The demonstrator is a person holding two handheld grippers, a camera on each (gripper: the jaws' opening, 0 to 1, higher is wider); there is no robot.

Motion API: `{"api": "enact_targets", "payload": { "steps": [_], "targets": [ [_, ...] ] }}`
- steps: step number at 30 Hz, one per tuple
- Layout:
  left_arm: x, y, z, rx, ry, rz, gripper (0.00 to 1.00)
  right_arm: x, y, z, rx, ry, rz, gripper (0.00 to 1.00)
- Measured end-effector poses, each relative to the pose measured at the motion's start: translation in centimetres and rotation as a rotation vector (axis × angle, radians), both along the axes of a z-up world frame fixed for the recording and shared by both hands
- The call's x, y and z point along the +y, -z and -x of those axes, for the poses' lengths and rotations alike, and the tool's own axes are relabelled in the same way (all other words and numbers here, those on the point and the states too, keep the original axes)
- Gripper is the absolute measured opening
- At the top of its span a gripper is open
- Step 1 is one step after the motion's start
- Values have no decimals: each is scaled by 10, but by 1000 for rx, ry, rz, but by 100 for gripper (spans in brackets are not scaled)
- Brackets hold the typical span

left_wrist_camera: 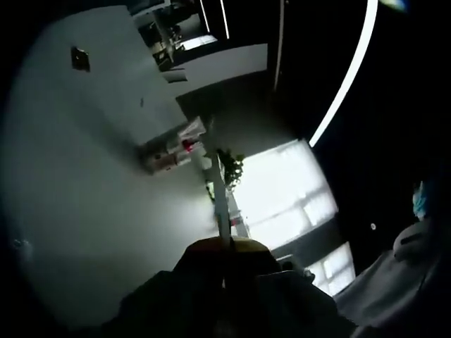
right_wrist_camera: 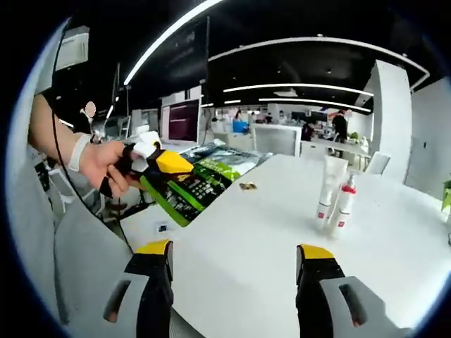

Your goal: Arrange the skincare products in the storage area until every visible bottle or jar stands upright without overlapping.

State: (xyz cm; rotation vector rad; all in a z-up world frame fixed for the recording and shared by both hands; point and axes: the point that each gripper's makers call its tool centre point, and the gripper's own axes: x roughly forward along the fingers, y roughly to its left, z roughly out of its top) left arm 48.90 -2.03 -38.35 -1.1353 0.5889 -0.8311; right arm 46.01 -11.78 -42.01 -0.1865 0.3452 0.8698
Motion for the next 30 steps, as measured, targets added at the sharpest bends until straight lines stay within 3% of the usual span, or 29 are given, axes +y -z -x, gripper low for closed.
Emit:
{"api": "enact_targets", "payload": {
  "steps": [12,22,30],
  "targets": [
    [11,9,-30,34,-34,-16,0,-1,13,-5,35,3,43,65],
    [16,18,-69,69,-72,-23,0,1,21,-1,33,-23,98,58],
    [13,25,-96,96,-60,-66,0,2,22,-1,27,-32,106,60]
  ]
}}
